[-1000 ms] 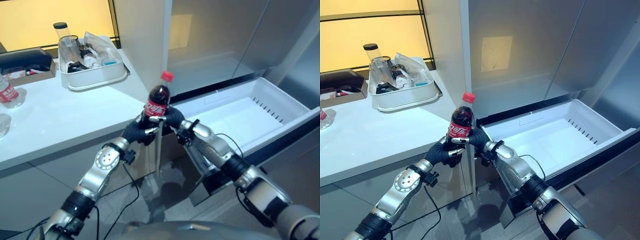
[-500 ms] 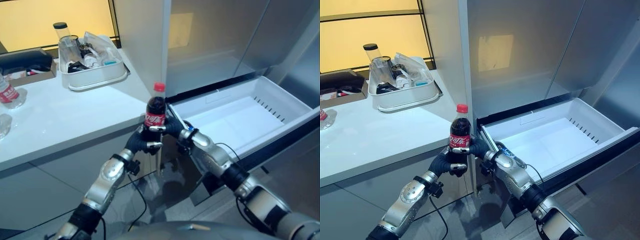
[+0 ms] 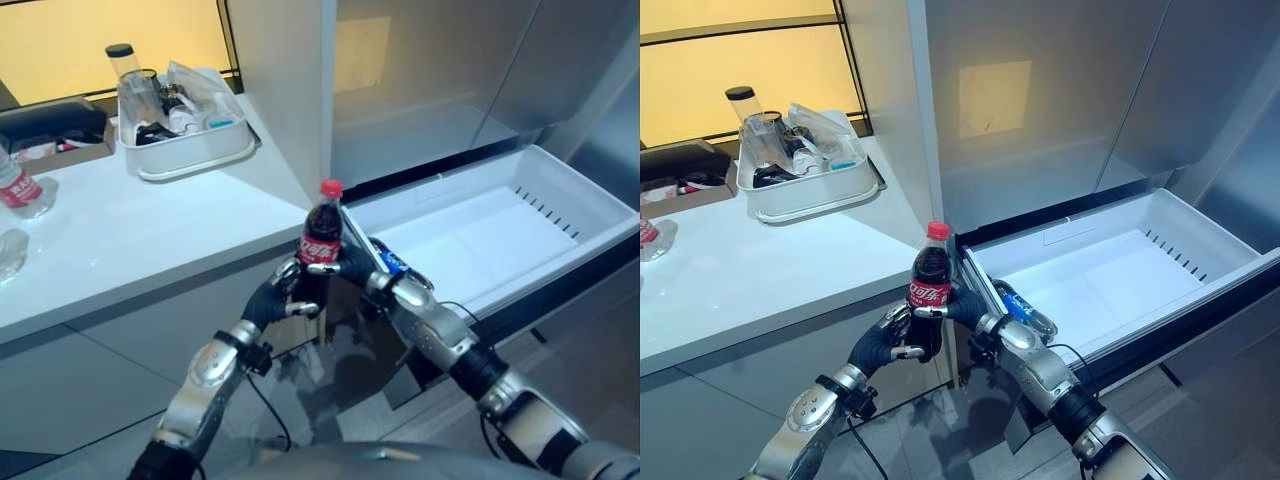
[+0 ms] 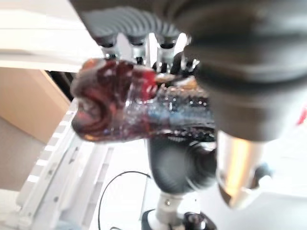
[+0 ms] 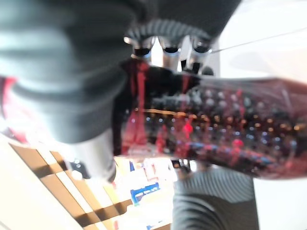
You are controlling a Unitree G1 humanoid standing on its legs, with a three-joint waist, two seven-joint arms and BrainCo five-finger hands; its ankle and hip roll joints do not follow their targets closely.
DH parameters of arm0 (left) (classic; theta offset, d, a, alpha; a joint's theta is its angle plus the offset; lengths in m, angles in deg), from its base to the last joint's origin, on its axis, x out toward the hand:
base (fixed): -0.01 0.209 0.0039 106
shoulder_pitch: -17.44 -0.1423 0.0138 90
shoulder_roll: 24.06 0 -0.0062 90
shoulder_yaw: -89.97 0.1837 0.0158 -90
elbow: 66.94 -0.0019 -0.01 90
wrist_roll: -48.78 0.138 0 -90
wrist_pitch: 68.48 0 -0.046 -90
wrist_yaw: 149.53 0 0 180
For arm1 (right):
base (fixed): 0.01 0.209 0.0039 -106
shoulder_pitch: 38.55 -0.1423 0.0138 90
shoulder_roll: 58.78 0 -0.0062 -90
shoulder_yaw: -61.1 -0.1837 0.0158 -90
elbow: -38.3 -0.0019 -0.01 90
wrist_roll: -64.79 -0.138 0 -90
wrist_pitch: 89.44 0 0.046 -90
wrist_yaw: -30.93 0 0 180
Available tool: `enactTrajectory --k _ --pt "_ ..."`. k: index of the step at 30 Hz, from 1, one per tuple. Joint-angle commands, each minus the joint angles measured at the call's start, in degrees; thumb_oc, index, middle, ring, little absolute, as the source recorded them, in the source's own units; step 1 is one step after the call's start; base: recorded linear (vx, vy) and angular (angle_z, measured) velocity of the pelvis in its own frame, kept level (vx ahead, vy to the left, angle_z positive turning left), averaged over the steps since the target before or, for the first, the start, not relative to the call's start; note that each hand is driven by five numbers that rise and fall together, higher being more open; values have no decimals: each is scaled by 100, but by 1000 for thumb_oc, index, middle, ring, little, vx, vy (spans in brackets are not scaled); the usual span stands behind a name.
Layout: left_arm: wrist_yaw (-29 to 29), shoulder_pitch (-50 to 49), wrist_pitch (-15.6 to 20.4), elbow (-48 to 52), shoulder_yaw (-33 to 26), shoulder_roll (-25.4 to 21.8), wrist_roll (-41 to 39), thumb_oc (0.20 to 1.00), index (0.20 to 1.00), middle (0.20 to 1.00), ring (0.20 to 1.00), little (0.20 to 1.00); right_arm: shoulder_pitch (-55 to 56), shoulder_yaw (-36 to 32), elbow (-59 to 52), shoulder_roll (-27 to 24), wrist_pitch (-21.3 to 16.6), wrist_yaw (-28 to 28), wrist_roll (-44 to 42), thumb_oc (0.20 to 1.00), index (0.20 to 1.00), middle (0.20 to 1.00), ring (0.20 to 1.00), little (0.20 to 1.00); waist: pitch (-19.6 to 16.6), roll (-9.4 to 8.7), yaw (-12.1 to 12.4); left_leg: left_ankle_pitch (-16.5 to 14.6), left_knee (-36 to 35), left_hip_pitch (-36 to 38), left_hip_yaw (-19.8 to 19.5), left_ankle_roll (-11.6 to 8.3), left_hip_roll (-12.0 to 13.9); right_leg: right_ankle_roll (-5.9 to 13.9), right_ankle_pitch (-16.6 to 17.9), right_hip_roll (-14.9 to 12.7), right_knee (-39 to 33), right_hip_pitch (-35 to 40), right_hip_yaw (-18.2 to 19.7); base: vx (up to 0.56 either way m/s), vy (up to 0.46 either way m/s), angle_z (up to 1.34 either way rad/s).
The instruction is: Take the drinks into the refrigerator
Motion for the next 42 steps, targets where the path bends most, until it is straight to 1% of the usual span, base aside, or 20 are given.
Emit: enactTrajectory --k 1,3,5,12,18,29,30,31,37,42 --pt "-309 172 476 357 -593 -390 -192 200 200 200 200 200 -463 -1330 -186 -362 -547 371 -227 200 200 200 200 200 -76 -269 117 -262 5 -28 -126 209 -304 274 -304 -85 73 438 -134 0 0 0" --pt "-311 324 477 311 -430 -363 -97 200 200 200 200 200 -524 -1275 -168 -325 -539 366 -178 200 200 200 200 200 -82 -267 104 -268 5 -21 -116 209 -307 276 -304 -84 69 446 -130 0 0 0" --pt "-308 595 470 293 -135 -331 55 200 200 200 200 200 -636 -1194 -156 -232 -545 371 -172 200 200 200 200 200 -72 -260 79 -275 5 -7 -104 209 -300 277 -311 -79 71 455 -120 0 0 0" --pt "-333 865 476 203 140 -269 163 200 200 200 200 200 -723 -1132 -126 -102 -577 400 -178 200 200 200 200 200 -63 -252 19 -290 5 21 -78 208 -287 280 -314 -73 70 458 -92 0 0 0" --pt "-364 861 479 204 116 -275 189 200 200 200 200 200 -711 -1153 -93 -129 -584 405 -167 200 200 200 200 200 -63 -248 16 -300 5 35 -74 205 -283 274 -327 -63 68 471 -77 0 0 0" --pt "-407 685 502 241 -133 -317 127 200 200 200 200 200 -658 -1300 -98 -201 -613 466 -237 200 200 200 200 200 -48 -264 47 -293 5 29 -91 202 -284 272 -319 -48 69 468 -85 0 0 0" --pt "-429 677 509 246 -160 -281 108 407 407 407 407 407 -646 -1297 -124 -186 -614 458 -243 200 200 200 200 200 -50 -265 56 -294 5 27 -90 202 -282 271 -319 -51 68 471 -82 0 0 0" --pt "-452 683 514 228 -164 -257 93 1000 1000 1000 1000 1000 -641 -1299 -127 -181 -615 463 -242 200 200 200 200 200 -52 -266 57 -294 5 23 -92 201 -281 269 -320 -52 67 468 -85 0 0 0" --pt "-542 616 527 248 -225 -183 83 1000 1000 1000 1000 1000 -617 -1340 -136 -172 -638 516 -228 200 200 200 200 200 -55 -280 76 -300 5 22 -101 201 -273 266 -324 -46 64 465 -95 0 0 0" --pt "-576 386 535 291 -389 -193 75 1000 1000 1000 1000 1000 -555 -1510 -165 -300 -692 612 -227 200 200 200 200 200 -35 -300 104 -298 5 11 -112 204 -279 274 -316 -48 65 462 -111 0 0 0"
